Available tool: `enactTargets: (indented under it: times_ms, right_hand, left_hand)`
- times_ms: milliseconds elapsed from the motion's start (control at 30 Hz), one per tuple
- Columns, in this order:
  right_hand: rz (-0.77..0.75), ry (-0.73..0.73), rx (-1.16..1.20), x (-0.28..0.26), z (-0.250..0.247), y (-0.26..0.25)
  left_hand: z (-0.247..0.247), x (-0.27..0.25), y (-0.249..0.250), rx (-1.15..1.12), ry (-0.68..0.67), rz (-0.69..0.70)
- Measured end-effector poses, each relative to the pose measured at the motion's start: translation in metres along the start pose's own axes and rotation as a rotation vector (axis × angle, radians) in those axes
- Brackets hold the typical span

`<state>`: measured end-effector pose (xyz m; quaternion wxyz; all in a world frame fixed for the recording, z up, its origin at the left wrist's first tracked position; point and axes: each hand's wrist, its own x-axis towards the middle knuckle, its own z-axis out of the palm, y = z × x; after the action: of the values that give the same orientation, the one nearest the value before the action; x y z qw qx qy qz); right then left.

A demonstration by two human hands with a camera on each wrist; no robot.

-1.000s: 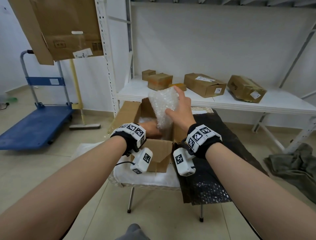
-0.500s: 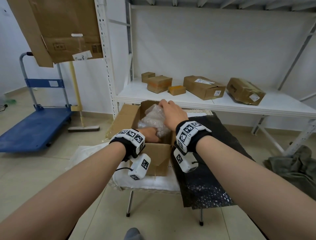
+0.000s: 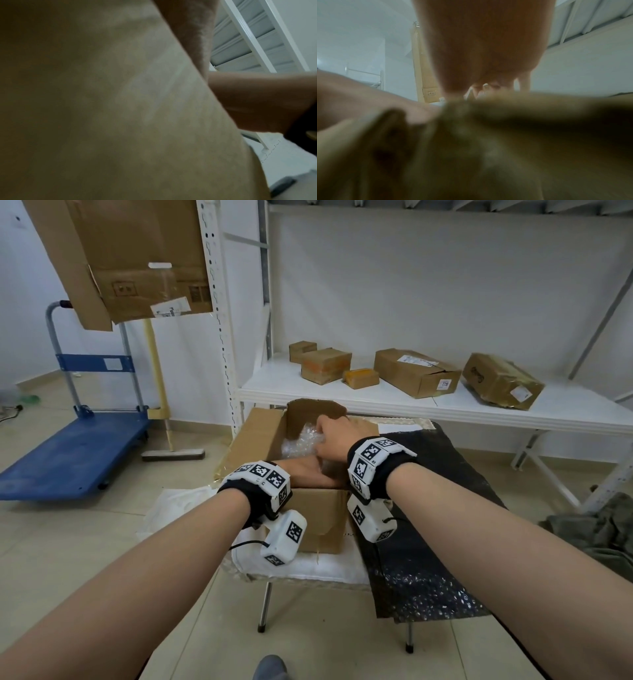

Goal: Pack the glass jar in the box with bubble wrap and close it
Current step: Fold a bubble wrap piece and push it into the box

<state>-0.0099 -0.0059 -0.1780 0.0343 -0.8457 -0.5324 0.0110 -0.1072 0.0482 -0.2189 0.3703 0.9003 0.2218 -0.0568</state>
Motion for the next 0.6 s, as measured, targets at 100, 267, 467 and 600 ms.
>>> enactTargets:
  times_ms: [100, 267, 467, 600]
  right_hand:
    - [0.042, 0.055, -0.017, 0.008, 0.001, 0.006]
    - [0.113, 0.114, 0.053, 0.014, 0.014, 0.016]
    - [0.065, 0.232, -0.06, 0.014, 0.029, 0.023]
    - [-0.004, 0.187, -0.172, 0.001, 0.022, 0.02]
  left_hand:
    - [-0.001, -0.003, 0.003, -0.039, 0.046, -0.001]
    - [-0.001, 0.002, 0.002, -0.12, 0.122, -0.065]
    - [0.002, 0.001, 0.004, -0.1, 0.084, -0.086]
    - [0.001, 0.006, 0.003, 0.036, 0.087, -0.158]
